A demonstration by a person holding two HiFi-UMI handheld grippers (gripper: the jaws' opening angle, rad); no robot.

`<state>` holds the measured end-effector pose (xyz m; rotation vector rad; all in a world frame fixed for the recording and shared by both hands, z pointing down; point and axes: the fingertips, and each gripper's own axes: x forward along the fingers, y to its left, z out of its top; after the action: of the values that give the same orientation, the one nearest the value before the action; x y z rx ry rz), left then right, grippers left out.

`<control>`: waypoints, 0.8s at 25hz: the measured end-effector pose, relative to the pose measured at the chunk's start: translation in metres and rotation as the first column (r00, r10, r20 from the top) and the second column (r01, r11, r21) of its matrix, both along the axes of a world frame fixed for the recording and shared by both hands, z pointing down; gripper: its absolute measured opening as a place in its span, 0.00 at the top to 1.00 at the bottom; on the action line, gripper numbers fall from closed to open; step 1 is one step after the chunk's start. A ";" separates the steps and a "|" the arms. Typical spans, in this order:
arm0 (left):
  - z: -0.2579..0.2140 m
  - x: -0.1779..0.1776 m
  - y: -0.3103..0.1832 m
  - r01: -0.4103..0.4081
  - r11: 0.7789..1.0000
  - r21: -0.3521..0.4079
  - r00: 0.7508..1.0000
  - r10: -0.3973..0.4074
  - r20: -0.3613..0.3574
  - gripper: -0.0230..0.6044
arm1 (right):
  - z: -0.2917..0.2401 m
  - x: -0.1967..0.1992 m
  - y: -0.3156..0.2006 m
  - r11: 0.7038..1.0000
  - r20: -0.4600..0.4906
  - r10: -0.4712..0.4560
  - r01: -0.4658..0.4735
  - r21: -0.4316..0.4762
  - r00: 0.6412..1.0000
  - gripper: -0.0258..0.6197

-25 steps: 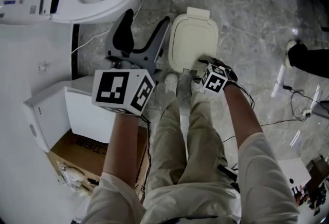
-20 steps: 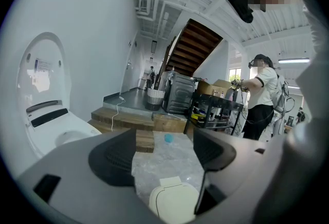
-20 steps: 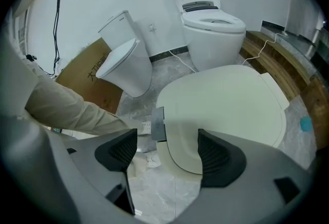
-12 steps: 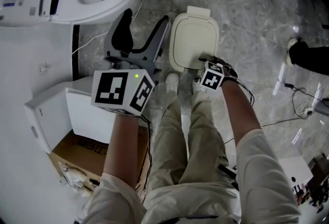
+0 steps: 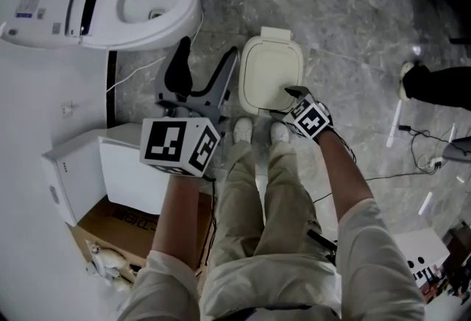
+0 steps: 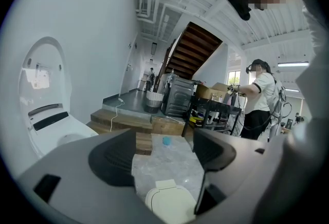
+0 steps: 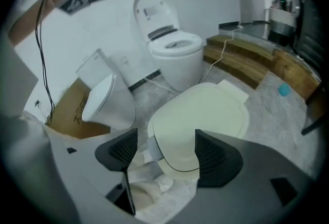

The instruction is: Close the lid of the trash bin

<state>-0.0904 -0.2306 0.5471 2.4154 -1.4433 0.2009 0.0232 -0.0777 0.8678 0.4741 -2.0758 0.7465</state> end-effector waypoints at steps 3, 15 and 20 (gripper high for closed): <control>-0.032 -0.005 0.003 0.017 1.000 0.018 1.000 -0.017 -0.021 0.44 | -0.079 0.022 -0.042 0.977 0.094 0.173 -0.183 0.113 0.980 0.44; -0.216 0.016 0.080 -0.037 0.988 0.149 0.995 0.050 -0.082 0.45 | -0.472 0.057 -0.059 0.646 0.532 0.383 -0.631 0.430 0.755 0.68; -0.253 0.029 0.118 -0.111 0.969 0.220 0.990 0.127 -0.064 0.46 | -0.538 0.033 -0.022 0.565 0.558 0.292 -0.611 0.554 0.777 0.82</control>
<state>-0.0611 -0.1123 0.2938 2.6547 -1.3492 -0.0248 0.0558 -0.0993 0.3303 1.4806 -2.6547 0.2706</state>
